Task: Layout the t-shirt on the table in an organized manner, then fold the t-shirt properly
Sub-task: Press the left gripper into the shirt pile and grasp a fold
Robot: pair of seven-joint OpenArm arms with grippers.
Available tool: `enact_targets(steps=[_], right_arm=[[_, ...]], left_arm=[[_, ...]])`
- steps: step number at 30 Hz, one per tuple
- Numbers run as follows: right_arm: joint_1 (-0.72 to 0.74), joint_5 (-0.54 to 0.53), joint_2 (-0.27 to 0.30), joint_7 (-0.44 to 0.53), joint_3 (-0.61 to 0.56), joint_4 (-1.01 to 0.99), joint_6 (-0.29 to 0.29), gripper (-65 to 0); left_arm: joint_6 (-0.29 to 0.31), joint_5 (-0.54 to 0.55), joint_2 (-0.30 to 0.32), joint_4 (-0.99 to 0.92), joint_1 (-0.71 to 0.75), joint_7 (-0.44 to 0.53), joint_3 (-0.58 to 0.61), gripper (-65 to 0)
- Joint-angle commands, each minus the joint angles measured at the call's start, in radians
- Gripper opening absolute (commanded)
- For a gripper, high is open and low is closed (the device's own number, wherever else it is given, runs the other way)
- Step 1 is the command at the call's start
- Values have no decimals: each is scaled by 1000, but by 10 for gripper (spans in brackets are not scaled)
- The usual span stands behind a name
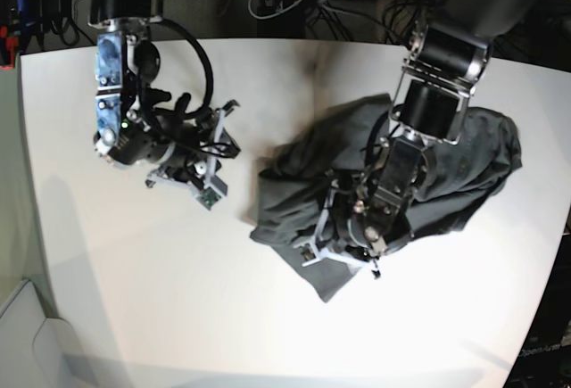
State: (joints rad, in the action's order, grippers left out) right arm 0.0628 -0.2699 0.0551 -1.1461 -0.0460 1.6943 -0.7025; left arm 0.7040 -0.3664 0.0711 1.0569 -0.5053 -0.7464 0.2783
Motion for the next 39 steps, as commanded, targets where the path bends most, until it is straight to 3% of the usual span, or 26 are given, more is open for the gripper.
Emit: enact_targets(steps=[1, 7, 12, 14, 32, 37, 39], right_arm=[[15, -7, 2, 15, 2, 2, 4, -400], [16, -7, 2, 30, 2, -10, 4, -400], [16, -9, 2, 36, 2, -23, 4, -400], [16, -9, 2, 36, 2, -24, 4, -400], [16, -7, 2, 36, 2, -24, 4, -400], [16, -7, 2, 36, 2, -24, 4, -400], [16, -7, 4, 36, 2, -26, 4, -400]], left_arm=[[-6, 2, -3, 12, -39, 23, -6, -262], [-6, 8, -3, -25, -45, 29, -11, -265], [-11, 11, -3, -53, -45, 92, -12, -265], [-47, 11, -3, -47, -45, 92, -14, -265], [-56, 11, -4, 12, -45, 93, -14, -265], [-56, 11, -20, 12, -45, 97, -100, -273], [-56, 11, -21, 12, -45, 101, -124, -313]])
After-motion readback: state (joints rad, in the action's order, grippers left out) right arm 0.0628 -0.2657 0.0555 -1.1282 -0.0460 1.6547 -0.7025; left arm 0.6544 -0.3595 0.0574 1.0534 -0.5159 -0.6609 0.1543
